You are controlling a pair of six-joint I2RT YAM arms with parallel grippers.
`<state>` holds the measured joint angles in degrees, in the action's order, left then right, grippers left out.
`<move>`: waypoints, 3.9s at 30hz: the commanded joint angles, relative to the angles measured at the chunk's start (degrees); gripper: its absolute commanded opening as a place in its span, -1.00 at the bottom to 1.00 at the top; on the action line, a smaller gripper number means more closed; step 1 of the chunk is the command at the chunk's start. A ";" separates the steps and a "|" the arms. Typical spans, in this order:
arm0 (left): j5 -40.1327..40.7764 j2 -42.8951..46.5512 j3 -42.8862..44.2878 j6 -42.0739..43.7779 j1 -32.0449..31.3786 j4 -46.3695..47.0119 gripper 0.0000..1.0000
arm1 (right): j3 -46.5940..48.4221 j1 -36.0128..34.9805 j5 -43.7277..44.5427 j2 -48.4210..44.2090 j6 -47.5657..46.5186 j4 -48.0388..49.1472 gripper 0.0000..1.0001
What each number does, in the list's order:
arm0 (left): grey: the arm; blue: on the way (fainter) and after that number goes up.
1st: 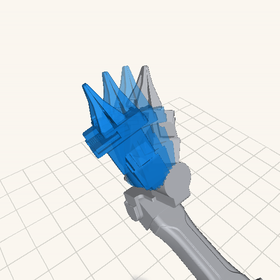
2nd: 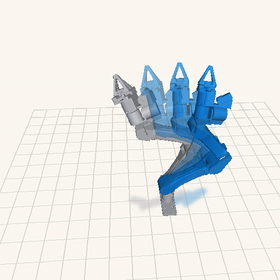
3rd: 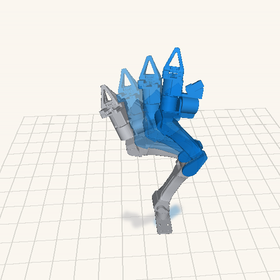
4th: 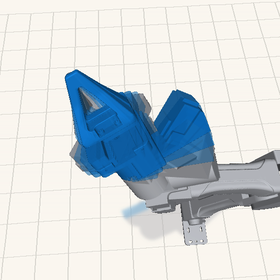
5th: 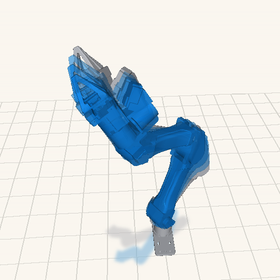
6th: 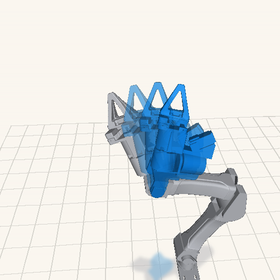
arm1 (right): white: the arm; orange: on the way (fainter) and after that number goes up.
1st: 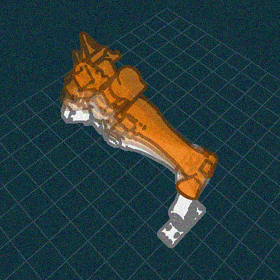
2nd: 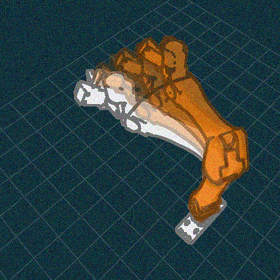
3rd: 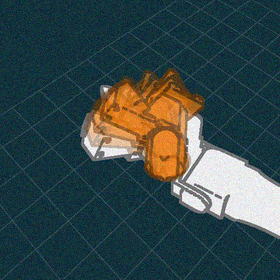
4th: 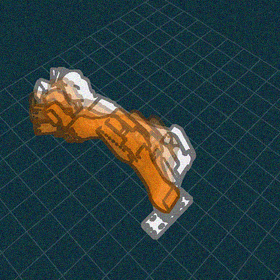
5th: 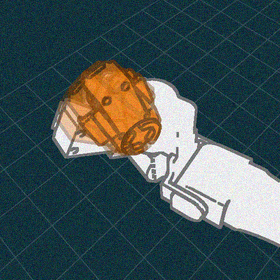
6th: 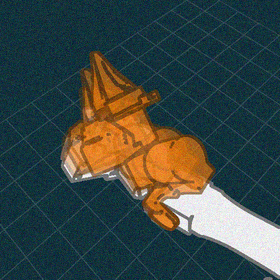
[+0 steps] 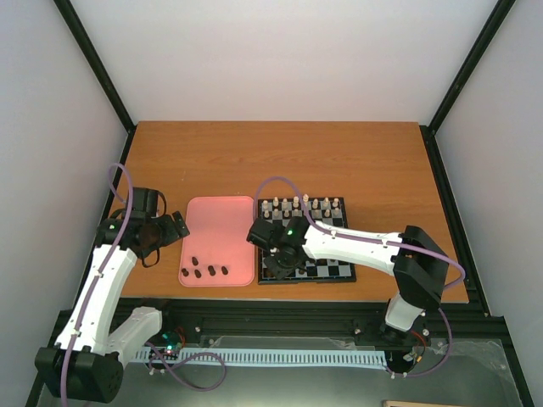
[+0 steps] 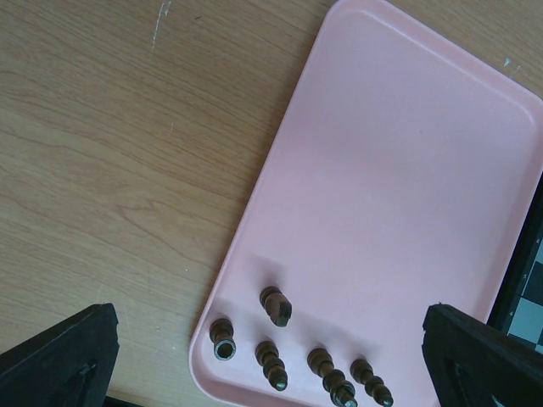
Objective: Set up the chess pieces on the board
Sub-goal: Place the chess piece on the chessboard, then pick up the chess piece from the storage box.
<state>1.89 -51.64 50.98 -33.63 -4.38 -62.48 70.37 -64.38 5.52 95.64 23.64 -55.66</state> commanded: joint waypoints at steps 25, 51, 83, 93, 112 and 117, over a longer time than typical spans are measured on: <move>0.42 0.65 0.55 -0.48 0.39 0.25 0.99 | -2.59 0.83 -0.21 2.96 -0.01 6.53 -0.86; 0.14 0.30 0.34 -0.04 0.44 0.86 0.99 | -3.09 0.74 -3.13 2.44 0.53 6.55 -0.86; 0.10 0.77 -0.07 -0.11 0.41 0.78 0.99 | -0.09 -0.38 0.81 -0.98 2.26 2.01 -0.52; -0.04 0.98 0.07 -0.80 0.38 0.95 1.00 | 12.24 -0.93 -0.48 2.33 -2.61 0.06 -0.25; 0.68 1.78 2.28 -0.04 0.42 -0.72 1.00 | 29.36 -4.79 -11.47 23.12 -13.56 5.57 -0.14; 0.58 1.68 2.11 -0.04 0.42 -0.54 0.99 | 31.63 -4.78 -12.36 26.62 -14.31 5.47 -0.17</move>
<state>2.24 -50.50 51.18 -33.65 -4.38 -62.83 99.55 -68.88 -5.43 119.81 11.16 -50.54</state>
